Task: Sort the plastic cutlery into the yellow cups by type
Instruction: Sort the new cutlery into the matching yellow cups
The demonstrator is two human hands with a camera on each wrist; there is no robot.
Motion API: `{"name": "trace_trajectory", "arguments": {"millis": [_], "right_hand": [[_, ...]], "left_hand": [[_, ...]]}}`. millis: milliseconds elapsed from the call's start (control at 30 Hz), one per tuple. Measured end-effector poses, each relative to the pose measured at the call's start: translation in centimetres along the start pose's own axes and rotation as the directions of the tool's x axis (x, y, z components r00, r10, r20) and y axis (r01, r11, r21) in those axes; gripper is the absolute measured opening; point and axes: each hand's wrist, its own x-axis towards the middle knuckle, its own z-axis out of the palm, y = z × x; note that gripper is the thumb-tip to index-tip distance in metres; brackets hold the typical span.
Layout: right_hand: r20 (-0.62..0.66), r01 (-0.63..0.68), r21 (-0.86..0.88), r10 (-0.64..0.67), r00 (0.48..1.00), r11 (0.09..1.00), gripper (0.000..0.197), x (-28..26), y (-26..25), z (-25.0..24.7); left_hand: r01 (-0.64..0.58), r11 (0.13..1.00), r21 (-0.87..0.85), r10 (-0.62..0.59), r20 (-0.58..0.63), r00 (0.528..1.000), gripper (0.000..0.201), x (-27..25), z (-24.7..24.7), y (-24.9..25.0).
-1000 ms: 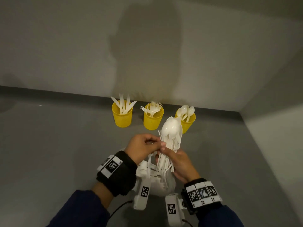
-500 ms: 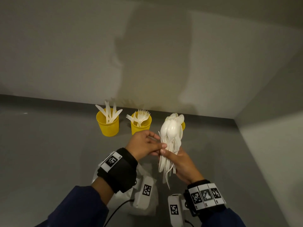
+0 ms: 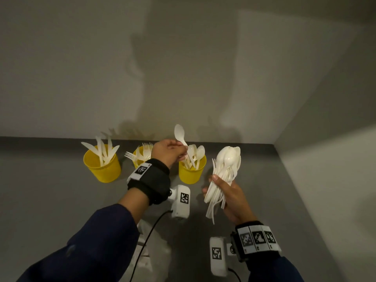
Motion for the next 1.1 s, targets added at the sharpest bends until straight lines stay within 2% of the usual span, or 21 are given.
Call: {"name": "trace_trajectory", "arguments": {"millis": [67,133,233,300,333,400,467,533,567,667,800,967,1100], "right_hand": [[-0.007,0.000,0.022,0.000,1.000,1.000,0.034,0.4,-0.1,-0.5],[-0.005,-0.002,0.041,0.002,1.000,0.999,0.049,0.6,-0.1,-0.8],[0.009,-0.010,0.052,0.010,1.000,0.999,0.061,0.9,0.3,-1.1],[0.018,-0.015,0.055,0.014,1.000,0.998,0.062,1.2,0.4,-1.3],[0.022,-0.016,0.056,0.015,1.000,0.998,0.059,1.4,0.5,-1.3],[0.026,-0.017,0.054,0.015,1.000,0.998,0.052,1.6,0.5,-1.3],[0.027,-0.010,0.044,0.009,1.000,0.999,0.051,1.6,0.5,-1.1],[0.020,0.005,0.007,-0.005,1.000,1.000,0.064,1.6,0.4,-0.6],[0.024,0.007,-0.008,-0.007,1.000,1.000,0.072,1.5,0.4,-0.5],[0.031,0.008,-0.027,-0.007,0.999,1.000,0.079,1.2,0.2,-0.2],[0.019,0.042,-0.064,-0.041,0.999,0.997,0.063,1.0,0.1,-0.1],[0.027,0.077,-0.074,-0.076,0.997,0.994,0.059,0.7,0.1,-0.1],[0.023,0.075,-0.018,-0.075,0.997,0.997,0.059,0.7,0.5,-0.5]], "left_hand": [[-0.004,0.997,0.074,0.008,-0.055,0.998,0.015,1.8,0.7,-1.2],[0.026,0.989,0.145,-0.018,-0.059,0.998,0.007,2.8,1.3,-2.4],[0.056,0.975,0.216,-0.045,-0.055,0.997,0.039,3.1,1.6,-3.4],[-0.011,0.955,0.297,0.040,-0.092,0.995,0.050,2.6,1.6,-3.4],[-0.058,0.949,0.310,0.092,-0.097,0.991,0.050,2.1,1.6,-3.2],[-0.121,0.957,0.265,0.139,-0.048,0.989,0.032,0.6,2.1,-2.6],[-0.124,0.946,0.300,0.099,0.097,0.990,0.015,-0.9,2.6,-2.2],[-0.138,0.900,0.414,0.026,0.263,0.964,0.013,-2.1,3.0,-2.3],[-0.145,0.888,0.437,0.003,0.310,0.951,0.015,-2.5,3.2,-2.4],[-0.127,0.896,0.425,-0.017,0.320,0.947,0.020,-2.8,3.2,-2.6],[-0.057,0.932,0.359,-0.061,0.308,0.949,0.026,-3.2,3.3,-2.7],[-0.100,0.917,0.386,-0.026,0.309,0.951,0.004,-3.4,3.1,-2.5],[-0.109,0.922,0.371,-0.029,0.346,0.938,0.004,-3.0,3.0,-1.9]]}}
